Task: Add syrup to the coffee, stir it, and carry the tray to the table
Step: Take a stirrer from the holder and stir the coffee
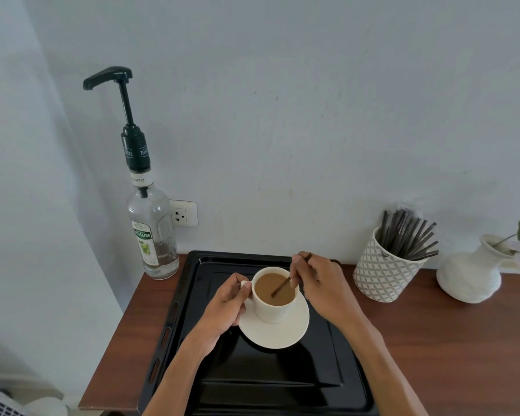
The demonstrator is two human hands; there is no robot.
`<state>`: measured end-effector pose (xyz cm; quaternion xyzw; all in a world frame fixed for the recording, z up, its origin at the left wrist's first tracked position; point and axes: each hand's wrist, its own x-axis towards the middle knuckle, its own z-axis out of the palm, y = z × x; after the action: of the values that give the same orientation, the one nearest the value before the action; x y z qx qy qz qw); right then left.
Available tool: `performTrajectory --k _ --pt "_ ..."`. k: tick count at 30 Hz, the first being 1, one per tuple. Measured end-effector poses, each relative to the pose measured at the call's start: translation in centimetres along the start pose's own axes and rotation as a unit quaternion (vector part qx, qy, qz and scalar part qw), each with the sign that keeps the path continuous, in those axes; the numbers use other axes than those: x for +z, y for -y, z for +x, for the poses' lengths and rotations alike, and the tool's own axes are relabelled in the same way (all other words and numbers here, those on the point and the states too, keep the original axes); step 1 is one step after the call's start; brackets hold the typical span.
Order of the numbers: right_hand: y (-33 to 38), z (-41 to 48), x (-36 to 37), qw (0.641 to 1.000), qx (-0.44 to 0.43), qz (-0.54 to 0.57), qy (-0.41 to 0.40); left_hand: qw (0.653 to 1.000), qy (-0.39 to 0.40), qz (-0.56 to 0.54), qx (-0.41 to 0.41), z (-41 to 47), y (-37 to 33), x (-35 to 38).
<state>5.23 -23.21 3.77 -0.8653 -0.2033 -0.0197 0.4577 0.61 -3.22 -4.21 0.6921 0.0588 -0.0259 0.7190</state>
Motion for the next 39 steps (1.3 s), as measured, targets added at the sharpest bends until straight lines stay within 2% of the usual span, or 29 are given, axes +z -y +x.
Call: performTrajectory --k 6,12,19,24,29,31,35,37,39 --pt "-0.6 0.1 -0.8 0.992 -0.004 -0.095 -0.080 1.000 -0.002 0.007 -0.004 0.0 -0.1 0.0" --pt "-0.1 -0.3 0.3 1.000 0.010 -0.017 -0.024 1.000 -0.006 0.005 -0.005 -0.1 0.0 0.1" --pt "0.1 -0.7 -0.4 0.986 0.008 -0.135 -0.101 1.000 -0.013 -0.002 -0.009 -0.2 0.0 0.2" --pt "0.9 -0.6 0.5 0.998 0.018 -0.047 -0.044 1.000 -0.023 0.001 -0.018 -0.2 -0.1 0.4" --pt "0.6 -0.1 0.1 0.985 0.014 -0.133 -0.107 0.999 -0.035 -0.001 -0.032 -0.2 -0.2 0.4" --pt "0.2 -0.2 -0.3 0.985 0.019 -0.133 -0.113 0.999 -0.035 -0.006 -0.034 -0.2 -0.2 0.4" --pt "0.8 0.0 0.8 0.996 0.065 -0.015 -0.052 0.999 -0.036 -0.002 -0.038 -0.1 -0.1 0.5" --pt "1.1 0.3 1.0 0.995 0.053 -0.045 -0.073 0.999 -0.034 0.001 -0.038 -0.1 -0.1 0.4" --pt "0.8 0.2 0.6 0.986 0.039 -0.119 -0.110 0.999 -0.033 0.000 -0.037 -0.1 0.0 0.3"
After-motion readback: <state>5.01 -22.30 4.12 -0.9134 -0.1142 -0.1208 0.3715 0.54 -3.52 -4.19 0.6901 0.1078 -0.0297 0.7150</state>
